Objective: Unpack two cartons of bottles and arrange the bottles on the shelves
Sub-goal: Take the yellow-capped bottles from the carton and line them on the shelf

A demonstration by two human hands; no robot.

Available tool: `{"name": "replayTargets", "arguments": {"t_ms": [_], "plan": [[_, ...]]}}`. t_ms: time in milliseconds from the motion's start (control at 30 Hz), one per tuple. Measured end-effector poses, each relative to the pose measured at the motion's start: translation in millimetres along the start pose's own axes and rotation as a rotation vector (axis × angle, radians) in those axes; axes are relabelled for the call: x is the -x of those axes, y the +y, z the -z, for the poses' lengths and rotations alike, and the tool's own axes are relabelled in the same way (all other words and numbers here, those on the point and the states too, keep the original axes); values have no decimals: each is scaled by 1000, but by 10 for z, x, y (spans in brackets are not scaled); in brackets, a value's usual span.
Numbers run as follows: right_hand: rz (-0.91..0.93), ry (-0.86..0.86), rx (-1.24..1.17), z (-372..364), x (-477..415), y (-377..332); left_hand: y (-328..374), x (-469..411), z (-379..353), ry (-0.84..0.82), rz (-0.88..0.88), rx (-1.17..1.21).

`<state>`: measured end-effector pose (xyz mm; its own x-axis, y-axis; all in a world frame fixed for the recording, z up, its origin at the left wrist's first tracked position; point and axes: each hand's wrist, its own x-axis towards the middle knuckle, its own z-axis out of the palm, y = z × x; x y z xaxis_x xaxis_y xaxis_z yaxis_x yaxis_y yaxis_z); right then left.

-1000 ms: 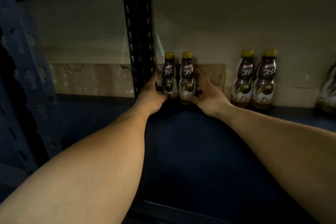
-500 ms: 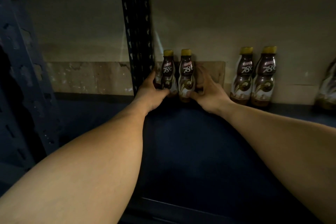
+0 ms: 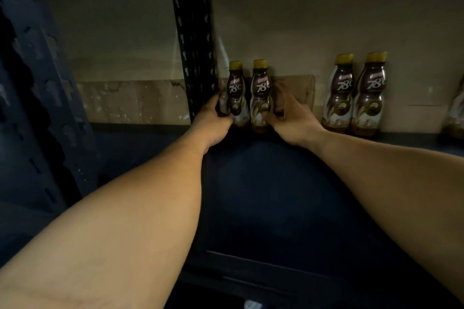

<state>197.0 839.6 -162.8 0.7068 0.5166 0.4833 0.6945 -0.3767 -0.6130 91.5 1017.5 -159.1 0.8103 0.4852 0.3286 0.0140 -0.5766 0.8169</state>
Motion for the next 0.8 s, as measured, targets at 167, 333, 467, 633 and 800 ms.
{"name": "replayTargets", "arguments": {"t_ms": [167,333,467,633,800], "plan": [[-20,73,42,39,94,-115,84,426,106,44,49,-76],[-60,4,302,253,234,-238,194,937,222,-45,16,-251],[-145,-136,354,380,503,-266,319,1300,250,-92,-52,-407],[-160,-211,223,603,1066,-372,473,1717,232,-81,-126,-488],[-138,-278,182,959,1798,-530,563,2250,103,76,-124,-443]]}}
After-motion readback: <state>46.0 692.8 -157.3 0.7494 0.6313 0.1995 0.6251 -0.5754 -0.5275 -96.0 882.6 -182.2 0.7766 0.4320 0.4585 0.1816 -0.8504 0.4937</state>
